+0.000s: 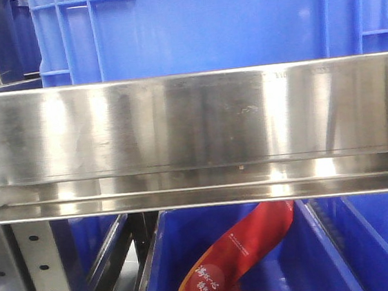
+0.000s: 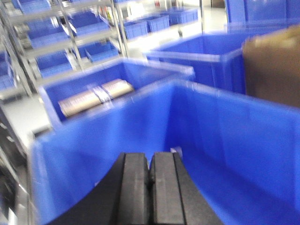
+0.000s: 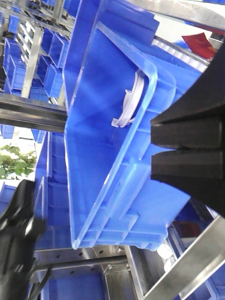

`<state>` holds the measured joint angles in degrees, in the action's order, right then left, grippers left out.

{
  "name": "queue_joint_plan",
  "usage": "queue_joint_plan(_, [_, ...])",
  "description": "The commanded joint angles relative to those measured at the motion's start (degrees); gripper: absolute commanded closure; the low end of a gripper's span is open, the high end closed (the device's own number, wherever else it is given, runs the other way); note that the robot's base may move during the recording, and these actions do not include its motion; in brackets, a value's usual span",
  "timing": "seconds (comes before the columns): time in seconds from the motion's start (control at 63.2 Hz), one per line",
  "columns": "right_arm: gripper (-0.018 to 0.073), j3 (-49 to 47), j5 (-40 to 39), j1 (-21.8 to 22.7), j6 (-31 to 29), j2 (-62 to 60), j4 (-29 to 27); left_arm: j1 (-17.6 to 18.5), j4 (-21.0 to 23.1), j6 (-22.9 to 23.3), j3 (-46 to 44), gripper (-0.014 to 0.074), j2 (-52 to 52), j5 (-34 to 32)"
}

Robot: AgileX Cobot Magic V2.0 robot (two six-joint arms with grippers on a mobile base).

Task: Grab PVC pipe and place in blue bin

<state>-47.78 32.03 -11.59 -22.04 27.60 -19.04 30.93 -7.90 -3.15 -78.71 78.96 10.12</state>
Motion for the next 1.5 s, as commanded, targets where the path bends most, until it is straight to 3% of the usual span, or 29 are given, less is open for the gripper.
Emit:
queue_joint_plan(0.0, [0.0728,0.0,-1.2,0.0,0.1,-0.3,1.4,0.3,-0.3,0.2,-0.5,0.0707,-3.3,1.4])
queue_joint_plan(0.158, [0.0728,0.0,0.0,0.0,2.8,-0.3,5.3,0.3,-0.5,0.2,0.6,0.0707,-8.7,5.6])
queue_joint_plan(0.617, [0.0728,0.4,-1.5,0.0,3.5,-1.3,7.2,0.2,-0.5,0.6,15.8,0.0707,-25.5,5.6])
queue_joint_plan(0.792, [0.0728,4.2,-5.4,0.0,7.1,-5.7,9.3,-1.4,-0.4,0.8,22.0,0.0707,-33.1,5.6])
queue_joint_plan(1.156, [0.0728,8.6,-4.9,0.0,7.1,-11.3,10.1,-4.6,0.1,0.8,32.9,0.0707,-46.6,5.6])
queue_joint_plan(1.488, [0.0728,8.6,-3.5,0.0,7.1,-11.3,10.1,-5.0,-0.3,0.8,34.1,0.0707,-50.0,5.6])
